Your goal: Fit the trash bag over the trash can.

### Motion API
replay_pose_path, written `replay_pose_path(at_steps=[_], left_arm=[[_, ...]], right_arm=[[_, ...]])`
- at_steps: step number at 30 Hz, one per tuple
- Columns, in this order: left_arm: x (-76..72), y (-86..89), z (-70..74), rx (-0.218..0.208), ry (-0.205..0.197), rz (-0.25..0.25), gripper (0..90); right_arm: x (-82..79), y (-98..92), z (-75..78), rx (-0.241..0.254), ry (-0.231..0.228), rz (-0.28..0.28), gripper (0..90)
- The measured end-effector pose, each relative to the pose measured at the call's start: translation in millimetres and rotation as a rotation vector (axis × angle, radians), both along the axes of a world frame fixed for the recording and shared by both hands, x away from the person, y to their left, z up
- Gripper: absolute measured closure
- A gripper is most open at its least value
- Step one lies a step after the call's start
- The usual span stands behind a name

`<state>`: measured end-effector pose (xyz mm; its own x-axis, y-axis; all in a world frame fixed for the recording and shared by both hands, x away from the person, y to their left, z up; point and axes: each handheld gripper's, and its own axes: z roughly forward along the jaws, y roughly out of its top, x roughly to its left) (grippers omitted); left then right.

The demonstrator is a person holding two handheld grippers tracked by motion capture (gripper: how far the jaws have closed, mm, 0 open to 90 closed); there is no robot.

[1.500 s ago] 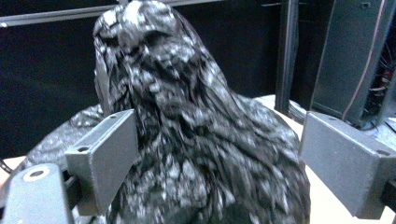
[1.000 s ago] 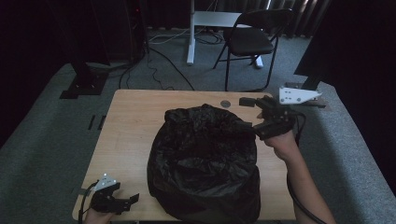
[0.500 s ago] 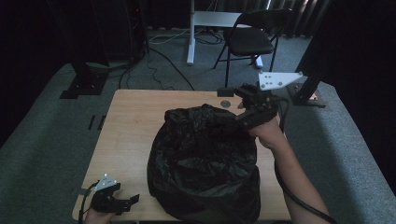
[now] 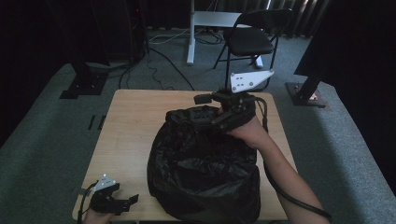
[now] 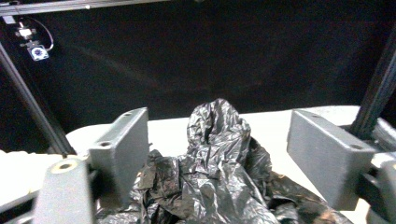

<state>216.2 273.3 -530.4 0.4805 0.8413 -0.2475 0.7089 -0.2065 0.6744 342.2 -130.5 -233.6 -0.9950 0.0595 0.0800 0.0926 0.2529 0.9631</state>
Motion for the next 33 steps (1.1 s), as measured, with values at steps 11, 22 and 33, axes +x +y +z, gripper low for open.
replay_pose_path(at_steps=[11, 22, 33], left_arm=[[0.4, -2.6, -0.6, 0.004, 0.001, 0.000, 1.4], [1.0, -3.8, -1.3, 0.017, 0.011, -0.013, 1.4], [1.2, -5.2, -2.2, 0.020, 0.019, -0.014, 1.4]], right_arm=[[4.4, 1.8, -12.2, -0.084, 0.012, -0.066, 68.3], [3.7, 15.8, -31.7, -0.253, 0.018, -0.003, 85.0], [3.5, 41.4, -55.0, -0.525, 0.056, 0.053, 83.9]])
